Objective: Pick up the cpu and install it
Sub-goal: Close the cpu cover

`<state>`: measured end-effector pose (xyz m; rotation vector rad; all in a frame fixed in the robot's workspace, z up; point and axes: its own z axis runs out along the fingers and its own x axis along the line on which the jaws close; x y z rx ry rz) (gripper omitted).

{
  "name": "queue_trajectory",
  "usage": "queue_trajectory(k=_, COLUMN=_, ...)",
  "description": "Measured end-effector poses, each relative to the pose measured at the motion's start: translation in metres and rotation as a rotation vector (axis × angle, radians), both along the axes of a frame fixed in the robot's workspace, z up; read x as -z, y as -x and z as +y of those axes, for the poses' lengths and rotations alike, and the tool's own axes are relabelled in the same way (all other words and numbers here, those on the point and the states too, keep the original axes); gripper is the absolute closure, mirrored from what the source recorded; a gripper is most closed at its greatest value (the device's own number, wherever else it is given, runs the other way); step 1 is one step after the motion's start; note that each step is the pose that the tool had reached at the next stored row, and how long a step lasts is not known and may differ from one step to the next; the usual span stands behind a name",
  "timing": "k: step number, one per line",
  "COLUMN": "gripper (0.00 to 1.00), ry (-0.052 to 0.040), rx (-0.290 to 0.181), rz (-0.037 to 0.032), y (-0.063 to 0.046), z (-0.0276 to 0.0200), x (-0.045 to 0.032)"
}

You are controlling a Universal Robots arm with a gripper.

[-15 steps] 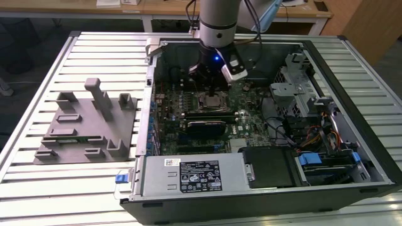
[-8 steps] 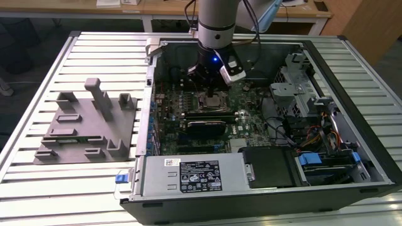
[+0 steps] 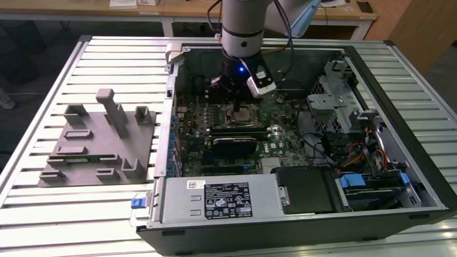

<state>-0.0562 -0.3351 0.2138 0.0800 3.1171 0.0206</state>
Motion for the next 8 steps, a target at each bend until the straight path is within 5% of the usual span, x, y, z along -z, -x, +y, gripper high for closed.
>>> queue_trajectory(k=8, gripper=0.89, ry=0.0, rx=0.0, rz=0.0, y=0.0032, z=0.0, x=0.0037)
